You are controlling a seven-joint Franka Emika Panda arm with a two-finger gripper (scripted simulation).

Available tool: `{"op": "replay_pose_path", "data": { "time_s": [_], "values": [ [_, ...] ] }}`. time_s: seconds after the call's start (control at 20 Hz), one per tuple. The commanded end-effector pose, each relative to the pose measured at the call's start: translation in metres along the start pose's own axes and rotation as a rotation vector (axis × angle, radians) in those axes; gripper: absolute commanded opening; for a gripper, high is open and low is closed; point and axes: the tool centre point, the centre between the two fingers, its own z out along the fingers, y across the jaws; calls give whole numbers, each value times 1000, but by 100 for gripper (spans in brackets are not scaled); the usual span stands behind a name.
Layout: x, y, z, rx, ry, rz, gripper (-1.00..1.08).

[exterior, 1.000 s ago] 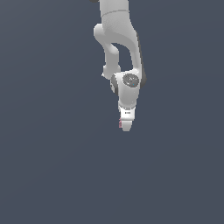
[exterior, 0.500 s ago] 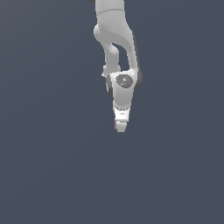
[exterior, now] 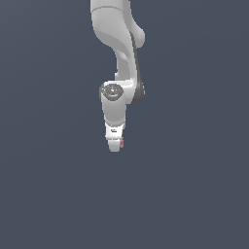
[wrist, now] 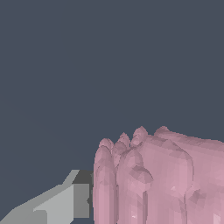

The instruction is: Pick up the object and move it to a goal position.

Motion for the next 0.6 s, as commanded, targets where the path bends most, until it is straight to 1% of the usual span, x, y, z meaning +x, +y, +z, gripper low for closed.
{"op": "replay_pose_path", "data": {
  "time_s": [0.0,0.3,0.55],
  "values": [
    [-27,11,-5,0,0,0,-100],
    [-93,40,-17,0,0,0,-100],
    [-135,59,-24,1,0,0,-100]
  ]
}}
